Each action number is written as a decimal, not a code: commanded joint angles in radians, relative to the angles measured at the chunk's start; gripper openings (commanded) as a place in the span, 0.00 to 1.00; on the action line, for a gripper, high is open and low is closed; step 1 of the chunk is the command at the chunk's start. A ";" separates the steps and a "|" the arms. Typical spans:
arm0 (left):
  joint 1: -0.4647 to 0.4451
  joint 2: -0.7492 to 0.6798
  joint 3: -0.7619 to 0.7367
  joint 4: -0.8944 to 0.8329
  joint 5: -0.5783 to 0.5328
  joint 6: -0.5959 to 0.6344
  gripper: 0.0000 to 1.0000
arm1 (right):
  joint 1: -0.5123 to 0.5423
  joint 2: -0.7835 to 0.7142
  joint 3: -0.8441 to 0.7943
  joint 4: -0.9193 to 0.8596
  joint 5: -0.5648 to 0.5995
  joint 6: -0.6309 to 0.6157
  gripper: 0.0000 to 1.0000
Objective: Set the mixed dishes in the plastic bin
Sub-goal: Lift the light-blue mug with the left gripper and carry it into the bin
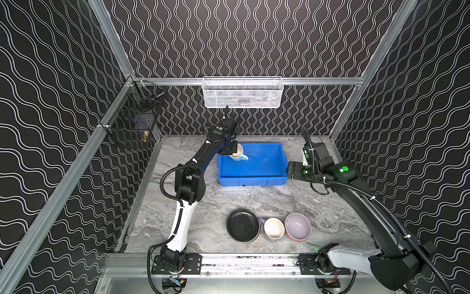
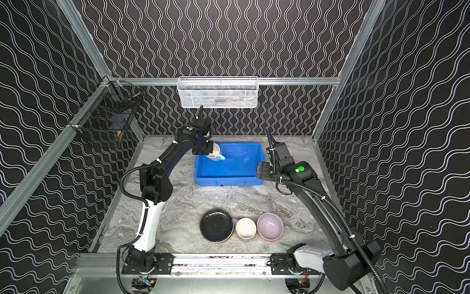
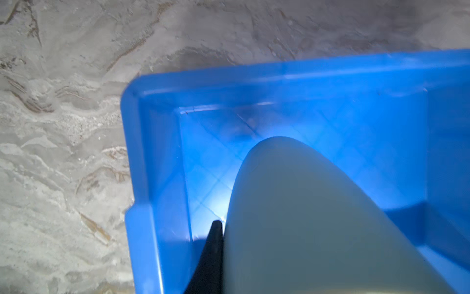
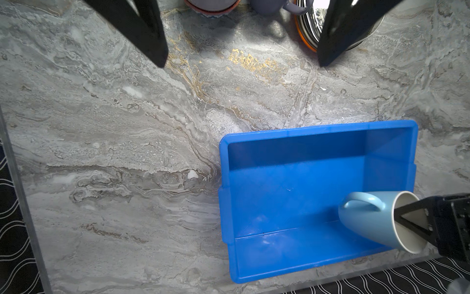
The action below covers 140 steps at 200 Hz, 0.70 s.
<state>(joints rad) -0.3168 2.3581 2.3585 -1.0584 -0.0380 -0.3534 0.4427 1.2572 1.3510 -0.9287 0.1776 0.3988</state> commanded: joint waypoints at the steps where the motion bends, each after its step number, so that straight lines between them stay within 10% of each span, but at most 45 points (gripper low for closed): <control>1: 0.017 0.003 -0.008 0.026 -0.027 0.000 0.00 | -0.032 0.015 0.010 0.031 0.000 -0.003 0.93; 140: 0.061 0.061 -0.003 0.032 -0.042 0.004 0.14 | -0.080 0.119 0.064 0.038 -0.060 -0.032 0.93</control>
<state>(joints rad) -0.2581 2.4195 2.3413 -1.0550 -0.0818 -0.3447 0.3706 1.3746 1.4048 -0.8944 0.1280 0.3740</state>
